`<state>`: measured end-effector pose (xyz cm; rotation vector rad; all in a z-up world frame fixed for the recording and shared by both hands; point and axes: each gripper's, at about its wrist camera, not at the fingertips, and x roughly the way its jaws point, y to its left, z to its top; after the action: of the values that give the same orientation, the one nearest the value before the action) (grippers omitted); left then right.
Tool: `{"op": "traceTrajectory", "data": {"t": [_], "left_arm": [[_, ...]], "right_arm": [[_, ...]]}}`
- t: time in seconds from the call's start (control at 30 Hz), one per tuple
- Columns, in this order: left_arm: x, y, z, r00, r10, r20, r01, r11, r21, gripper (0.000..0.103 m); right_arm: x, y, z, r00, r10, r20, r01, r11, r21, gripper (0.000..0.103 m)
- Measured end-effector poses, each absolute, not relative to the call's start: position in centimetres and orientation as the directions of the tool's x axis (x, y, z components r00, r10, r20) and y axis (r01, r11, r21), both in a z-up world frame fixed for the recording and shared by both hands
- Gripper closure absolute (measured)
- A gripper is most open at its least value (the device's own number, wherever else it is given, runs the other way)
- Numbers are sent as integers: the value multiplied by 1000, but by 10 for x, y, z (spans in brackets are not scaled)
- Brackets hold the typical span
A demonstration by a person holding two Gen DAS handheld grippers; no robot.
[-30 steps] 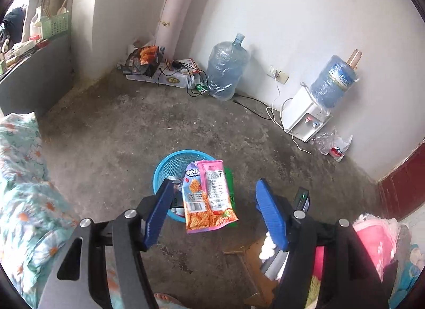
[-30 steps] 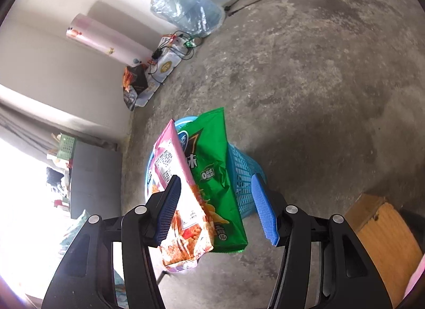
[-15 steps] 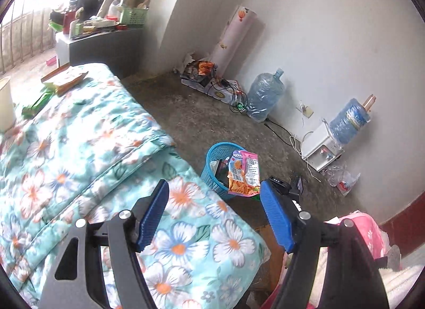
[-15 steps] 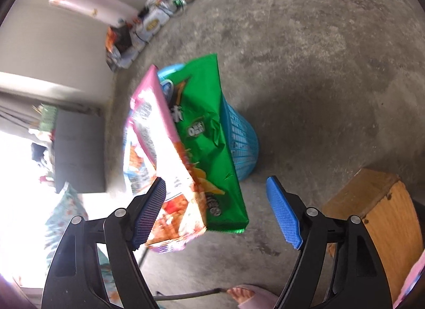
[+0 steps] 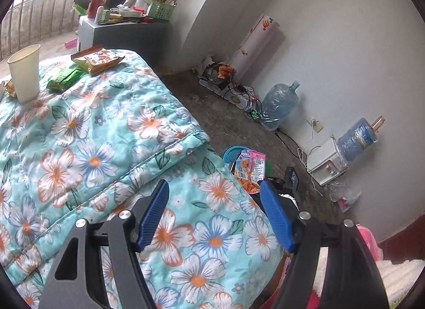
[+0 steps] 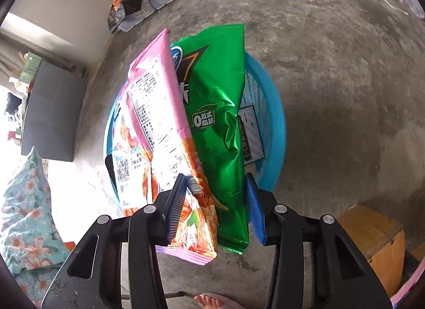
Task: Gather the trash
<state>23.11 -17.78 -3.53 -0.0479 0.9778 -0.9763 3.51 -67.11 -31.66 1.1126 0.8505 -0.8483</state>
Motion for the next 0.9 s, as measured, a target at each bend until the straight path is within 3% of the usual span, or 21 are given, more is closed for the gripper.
{"op": "traceTrajectory", "data": {"t": [0.2,0.27,0.47,0.73,0.9], "left_arm": [[228,-179,-32,191,-718,-669,685,586,-433,34],[226,-178,-28,190,-725,-662,689,579,-436,34],[212,-174,-8,213,-743,-635,729,553,-403,34],[186,-153,10,252,-763,-595,735,551,-395,32],[169,-133,25,304,-760,-574,737,570,-364,26]], "right_arm": [[48,-669,-317,404,-143,-903,898,253,361,58],[46,-666,-312,382,-151,-912,910,234,342,43],[35,-651,-284,341,-186,-921,920,266,287,30],[17,-620,-235,303,-265,-915,915,348,202,29],[-14,-566,-150,402,-433,-807,893,381,240,29]]}}
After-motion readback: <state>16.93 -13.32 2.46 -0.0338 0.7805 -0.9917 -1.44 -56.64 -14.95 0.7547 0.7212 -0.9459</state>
